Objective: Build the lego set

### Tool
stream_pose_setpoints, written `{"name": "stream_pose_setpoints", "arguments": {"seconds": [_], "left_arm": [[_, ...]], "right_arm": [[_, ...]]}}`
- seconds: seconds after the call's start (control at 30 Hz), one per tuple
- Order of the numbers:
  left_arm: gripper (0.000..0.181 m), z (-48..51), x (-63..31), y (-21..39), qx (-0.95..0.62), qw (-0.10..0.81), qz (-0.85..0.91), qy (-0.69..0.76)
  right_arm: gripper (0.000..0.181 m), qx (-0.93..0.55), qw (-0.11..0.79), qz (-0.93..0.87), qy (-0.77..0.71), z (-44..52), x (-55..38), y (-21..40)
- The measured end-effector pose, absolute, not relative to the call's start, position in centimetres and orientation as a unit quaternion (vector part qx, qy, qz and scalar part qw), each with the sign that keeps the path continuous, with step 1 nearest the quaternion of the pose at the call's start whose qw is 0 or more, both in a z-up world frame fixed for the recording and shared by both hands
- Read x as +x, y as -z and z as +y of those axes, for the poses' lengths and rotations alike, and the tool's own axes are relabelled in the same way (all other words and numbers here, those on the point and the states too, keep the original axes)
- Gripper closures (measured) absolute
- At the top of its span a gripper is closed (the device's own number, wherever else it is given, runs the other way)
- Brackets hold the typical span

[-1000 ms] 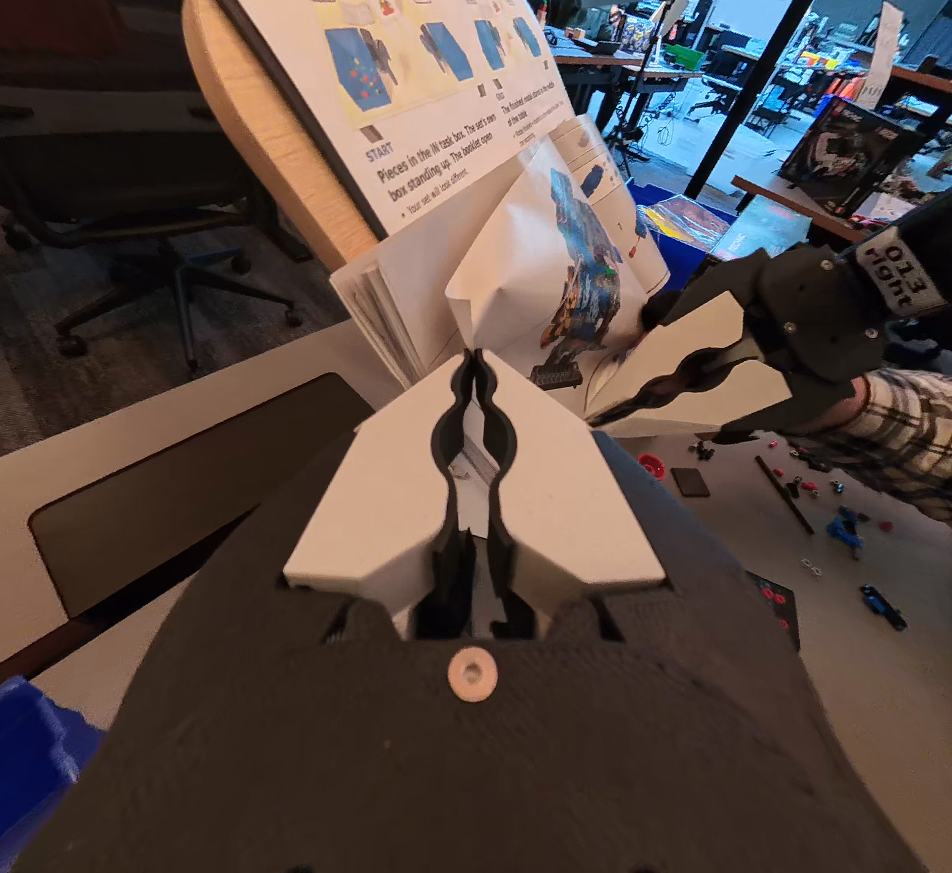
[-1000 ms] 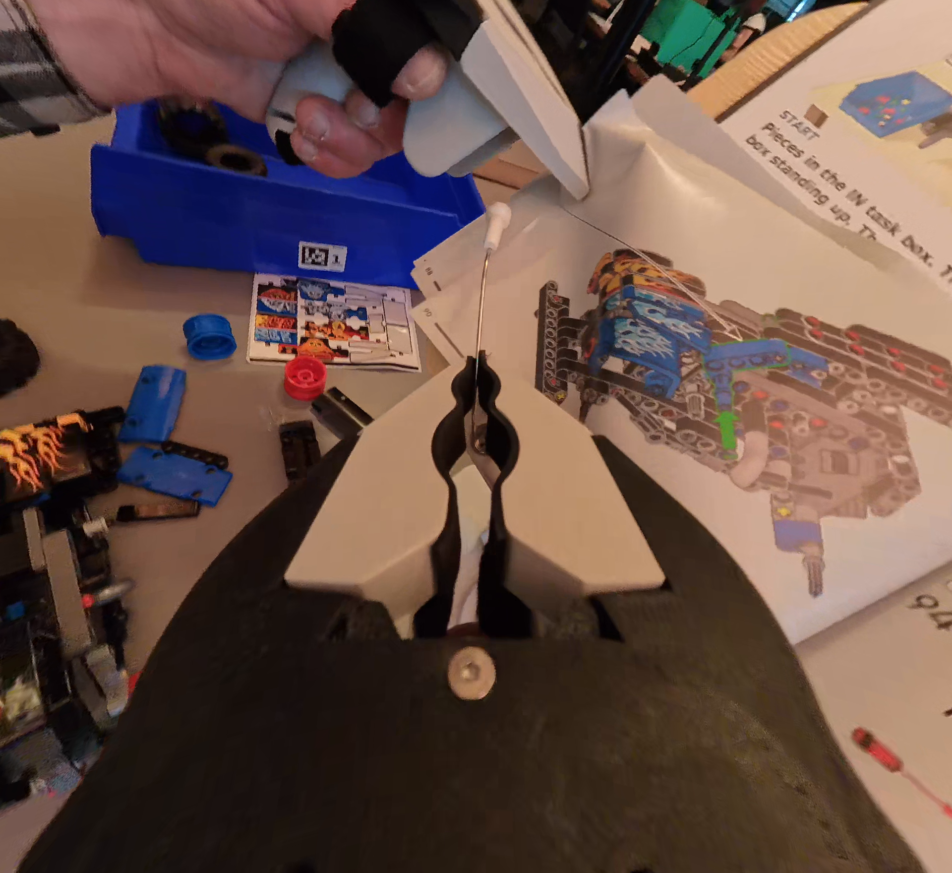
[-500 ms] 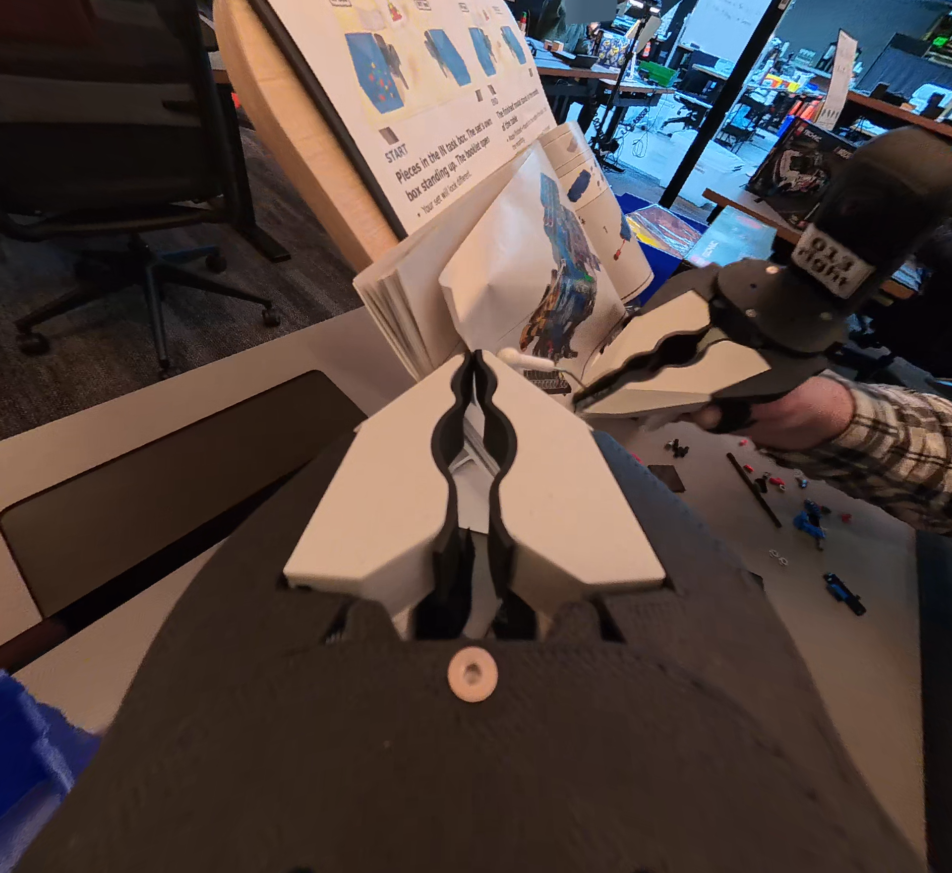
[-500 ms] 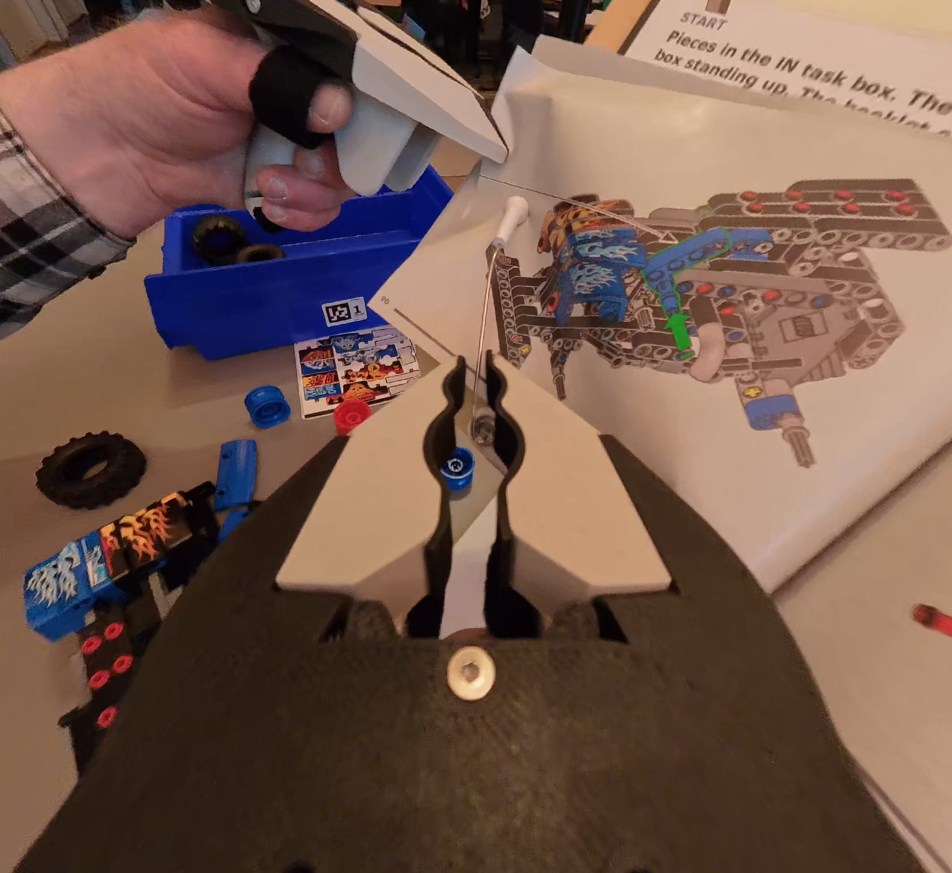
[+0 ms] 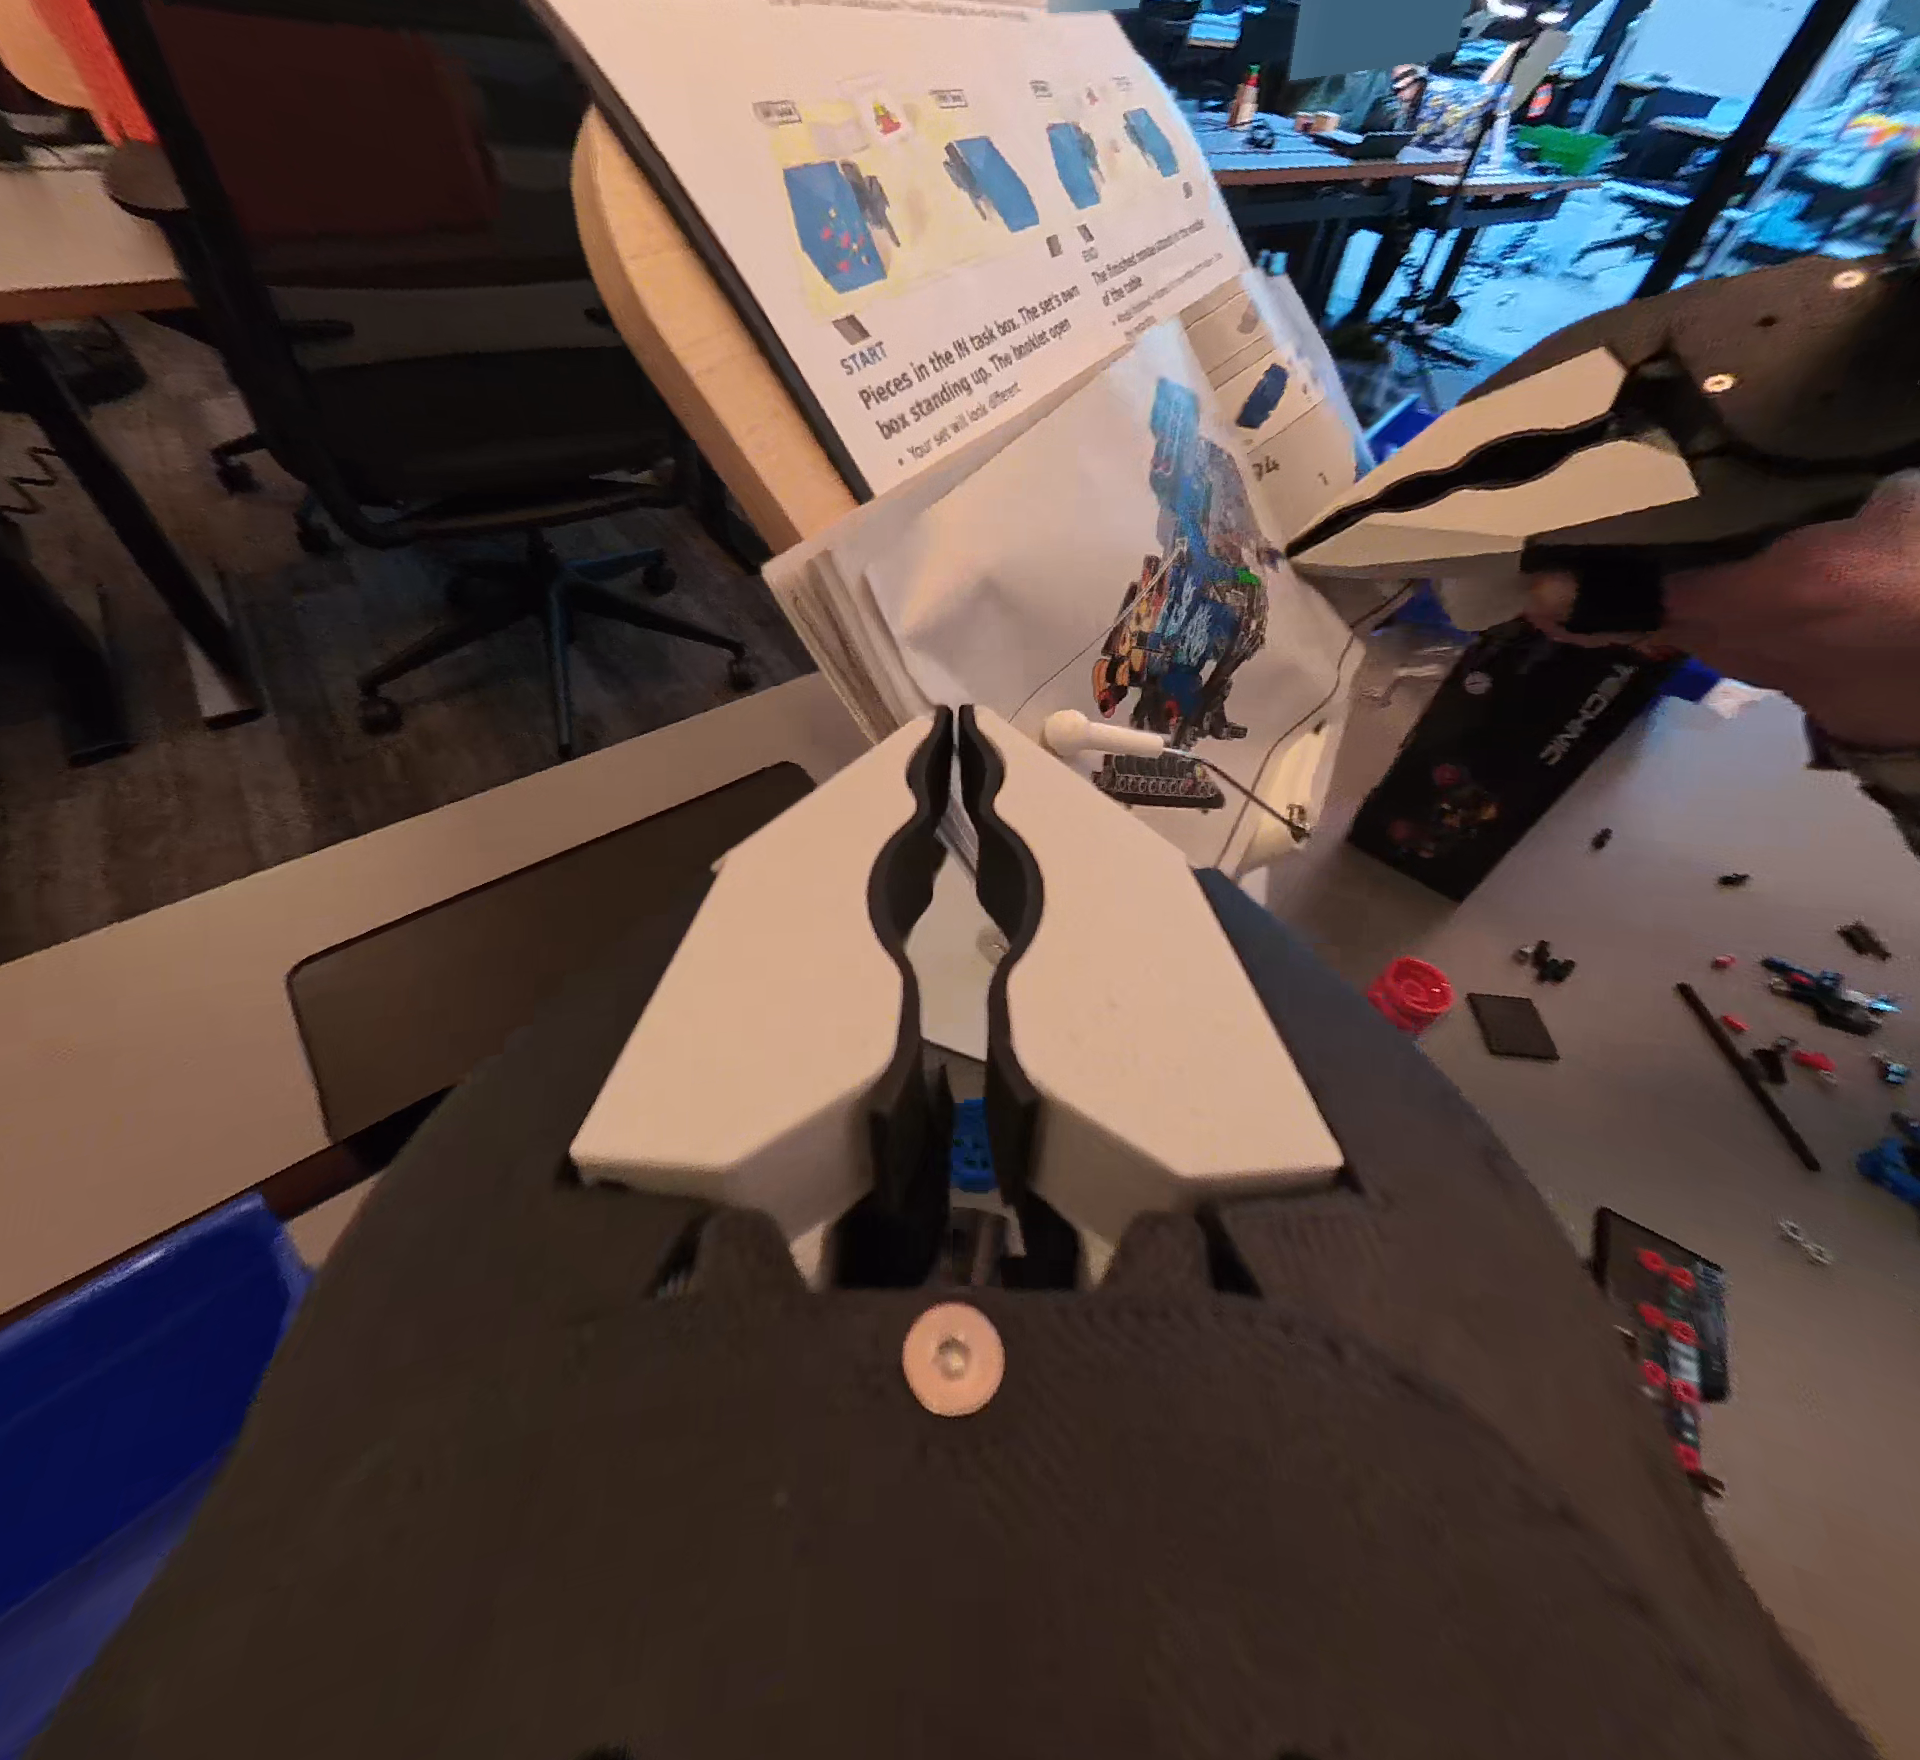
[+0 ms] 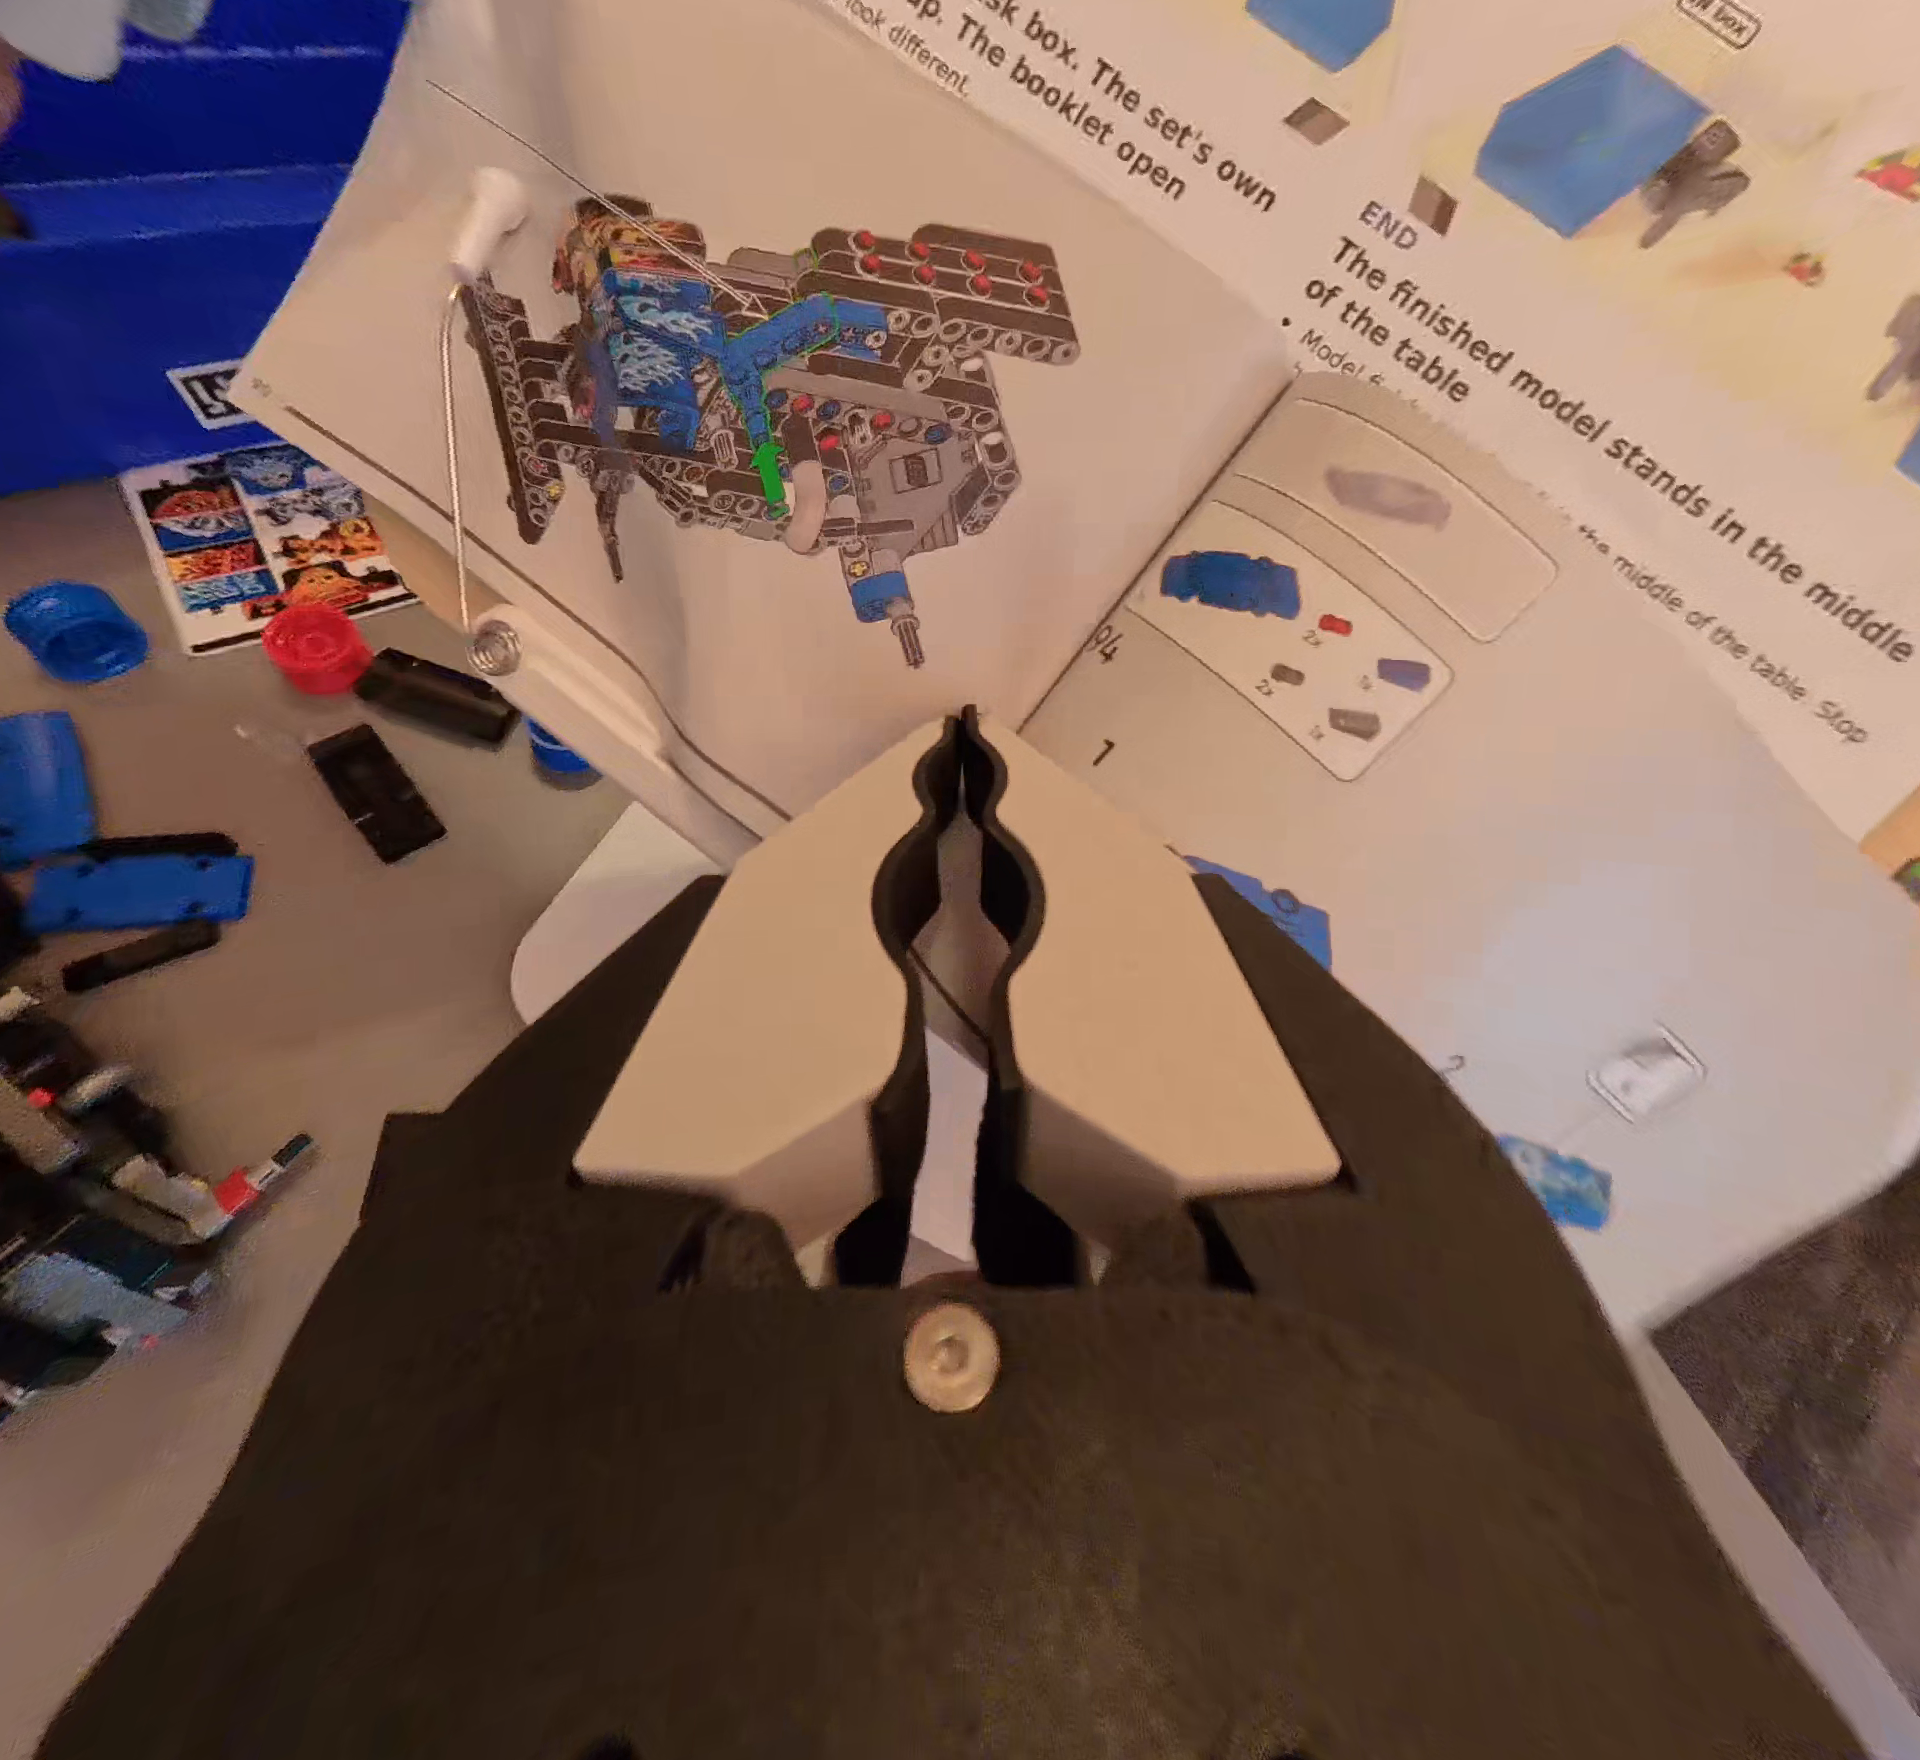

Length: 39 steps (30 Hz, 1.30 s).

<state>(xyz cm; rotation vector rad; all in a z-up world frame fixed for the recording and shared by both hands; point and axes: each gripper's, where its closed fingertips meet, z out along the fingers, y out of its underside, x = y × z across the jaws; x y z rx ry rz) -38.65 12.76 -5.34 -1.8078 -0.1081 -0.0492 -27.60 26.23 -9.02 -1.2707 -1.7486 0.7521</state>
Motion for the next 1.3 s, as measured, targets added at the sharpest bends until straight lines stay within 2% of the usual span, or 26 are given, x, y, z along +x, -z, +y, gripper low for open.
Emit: {"name": "stream_pose_setpoints", "arguments": {"seconds": [0.1,0.27,0.43,0.63,0.77,1.03,1.17,1.3], "left_arm": [[0.18,12.1,-38.6,4.3,-0.777,0.628,-0.053,-0.013],[0.172,9.8,-36.9,3.5,-0.782,0.618,-0.026,-0.082],[0.163,7.0,-33.2,6.2,-0.819,0.56,0.035,-0.123],[0.145,3.6,-26.1,11.9,-0.856,0.498,0.128,-0.057],[0.129,1.6,-22.7,16.3,-0.875,0.451,0.174,-0.037],[0.119,-0.1,-20.1,20.9,-0.889,0.416,0.19,0.003],[0.118,-0.4,-19.7,21.9,-0.892,0.408,0.194,-0.005],[0.118,-0.4,-19.2,22.4,-0.894,0.402,0.199,-0.004]], "right_arm": [[0.181,-0.503,0.434,-0.711,-0.232,27.1,-27.3,8.8],[0.175,-0.459,0.468,-0.723,-0.215,25.8,-25.0,6.8],[0.163,-0.399,0.454,-0.774,-0.19,22.2,-19.5,6.8],[0.16,-0.39,0.391,-0.8,-0.236,17.7,-10.9,7.7],[0.16,-0.398,0.334,-0.816,-0.253,15.5,-5.6,11.0],[0.155,-0.436,0.176,-0.847,-0.247,12.8,2.8,22.4],[0.148,-0.46,0.159,-0.852,-0.193,14.5,5.0,26.6],[0.147,-0.479,0.162,-0.841,-0.19,15.5,5.3,28.0]]}}
